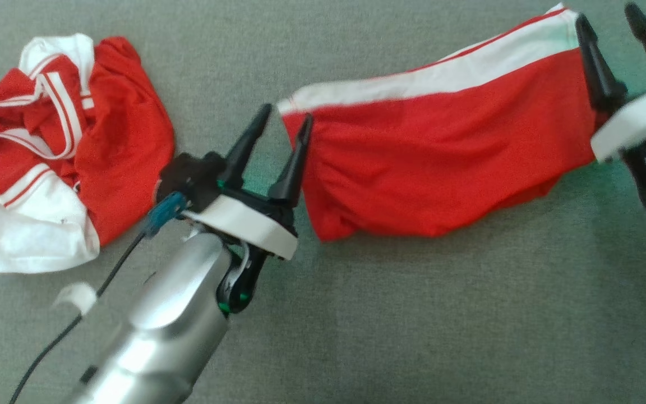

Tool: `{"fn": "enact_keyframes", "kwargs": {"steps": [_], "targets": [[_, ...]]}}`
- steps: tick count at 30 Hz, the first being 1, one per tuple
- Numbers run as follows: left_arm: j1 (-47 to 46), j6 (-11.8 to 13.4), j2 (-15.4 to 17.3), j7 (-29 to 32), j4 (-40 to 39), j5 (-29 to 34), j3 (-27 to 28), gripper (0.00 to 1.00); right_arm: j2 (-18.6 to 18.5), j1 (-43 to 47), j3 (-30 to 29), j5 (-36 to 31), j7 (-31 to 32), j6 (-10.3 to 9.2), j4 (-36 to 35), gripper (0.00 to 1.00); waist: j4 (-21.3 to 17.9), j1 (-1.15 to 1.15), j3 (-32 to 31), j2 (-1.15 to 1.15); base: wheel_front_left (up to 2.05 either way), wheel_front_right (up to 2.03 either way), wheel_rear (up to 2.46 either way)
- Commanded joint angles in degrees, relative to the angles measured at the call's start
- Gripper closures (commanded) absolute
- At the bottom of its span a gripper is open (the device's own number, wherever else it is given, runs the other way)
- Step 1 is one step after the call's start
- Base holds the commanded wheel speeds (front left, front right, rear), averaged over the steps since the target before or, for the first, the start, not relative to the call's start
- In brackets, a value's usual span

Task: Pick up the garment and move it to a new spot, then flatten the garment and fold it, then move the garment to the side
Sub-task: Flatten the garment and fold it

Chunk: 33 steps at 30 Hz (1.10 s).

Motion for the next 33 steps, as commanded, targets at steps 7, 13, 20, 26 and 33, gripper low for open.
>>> {"fn": "enact_keyframes", "kwargs": {"steps": [7, 13, 20, 26, 33], "targets": [[11.9, 8.7, 0.3, -0.7, -12.7, 16.4, 10.2, 0.00, 0.0, 14.5, -4.3, 1.1, -1.7, -0.05, -4.1, 0.00, -1.1, 0.00, -5.1, 0.00, 0.00, 0.00, 0.00], [21.5, 13.4, -1.9, -0.7, -20.5, 26.0, 14.1, 0.00, 1.9, 17.8, -10.4, -2.4, -0.7, -0.05, -3.0, 0.00, 1.3, 0.00, -6.3, 0.00, 0.00, 0.00, 0.00], [27.0, 12.5, -4.5, -0.7, -23.4, 29.9, 15.2, 0.00, 4.7, 12.4, -17.5, -9.1, 1.7, -0.05, 5.1, 0.00, 6.5, 0.00, -6.0, 0.00, 0.00, 0.00, 0.00], [27.7, 11.3, -5.2, -0.7, -23.6, 31.0, 15.9, 0.00, 6.8, 9.5, -18.8, -10.7, 5.3, -0.05, 13.6, 0.00, 9.3, 0.00, -6.0, 0.00, 0.00, 0.00, 0.00], [28.2, 10.8, -5.3, -0.7, -23.7, 31.6, 17.0, 0.00, 8.9, 8.5, -15.8, -6.0, 7.8, -0.05, 18.4, 1.00, 8.6, 0.00, -6.2, 0.00, 0.00, 0.00, 0.00]]}}
